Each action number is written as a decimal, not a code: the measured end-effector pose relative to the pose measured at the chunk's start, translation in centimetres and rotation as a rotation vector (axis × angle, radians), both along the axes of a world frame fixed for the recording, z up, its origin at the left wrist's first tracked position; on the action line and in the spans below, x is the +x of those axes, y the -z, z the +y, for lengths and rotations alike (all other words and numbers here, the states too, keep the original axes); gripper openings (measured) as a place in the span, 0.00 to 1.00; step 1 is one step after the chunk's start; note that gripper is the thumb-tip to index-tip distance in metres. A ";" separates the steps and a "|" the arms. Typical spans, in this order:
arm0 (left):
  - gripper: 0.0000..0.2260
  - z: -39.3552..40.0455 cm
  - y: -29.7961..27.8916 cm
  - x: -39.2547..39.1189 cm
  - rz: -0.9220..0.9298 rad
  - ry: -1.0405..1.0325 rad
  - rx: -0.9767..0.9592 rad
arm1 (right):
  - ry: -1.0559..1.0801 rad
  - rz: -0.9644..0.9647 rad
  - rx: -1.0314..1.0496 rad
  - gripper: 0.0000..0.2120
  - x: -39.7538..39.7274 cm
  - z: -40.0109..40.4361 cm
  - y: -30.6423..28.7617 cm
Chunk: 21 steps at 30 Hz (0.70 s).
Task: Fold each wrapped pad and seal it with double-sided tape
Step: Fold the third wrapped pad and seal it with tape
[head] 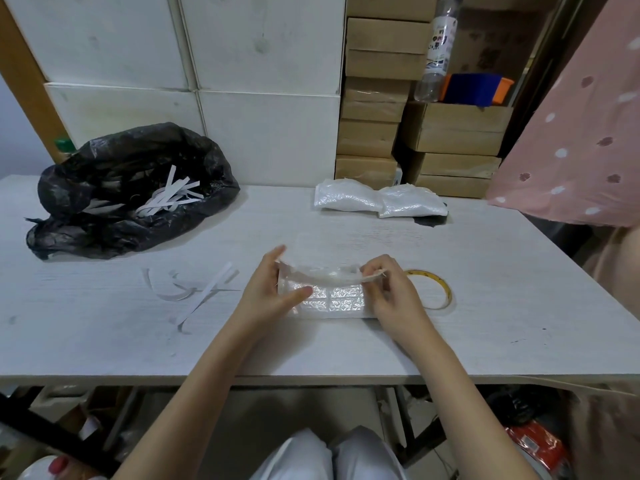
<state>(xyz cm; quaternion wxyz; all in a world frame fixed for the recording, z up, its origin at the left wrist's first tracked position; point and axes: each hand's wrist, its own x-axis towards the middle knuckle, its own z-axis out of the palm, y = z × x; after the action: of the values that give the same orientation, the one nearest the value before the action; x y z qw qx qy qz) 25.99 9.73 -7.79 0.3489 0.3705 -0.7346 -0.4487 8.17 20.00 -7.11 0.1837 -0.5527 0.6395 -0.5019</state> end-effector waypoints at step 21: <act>0.14 2.8 -0.7 -0.9 0.226 -0.196 0.121 | 0.235 -0.371 -0.037 0.16 2.0 0.3 -0.3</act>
<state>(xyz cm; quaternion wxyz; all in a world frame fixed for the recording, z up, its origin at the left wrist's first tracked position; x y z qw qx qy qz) 25.04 12.57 -7.05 0.4485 0.4081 -0.6226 -0.4947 10.19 20.31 -6.83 0.2283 -0.3757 0.6456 -0.6245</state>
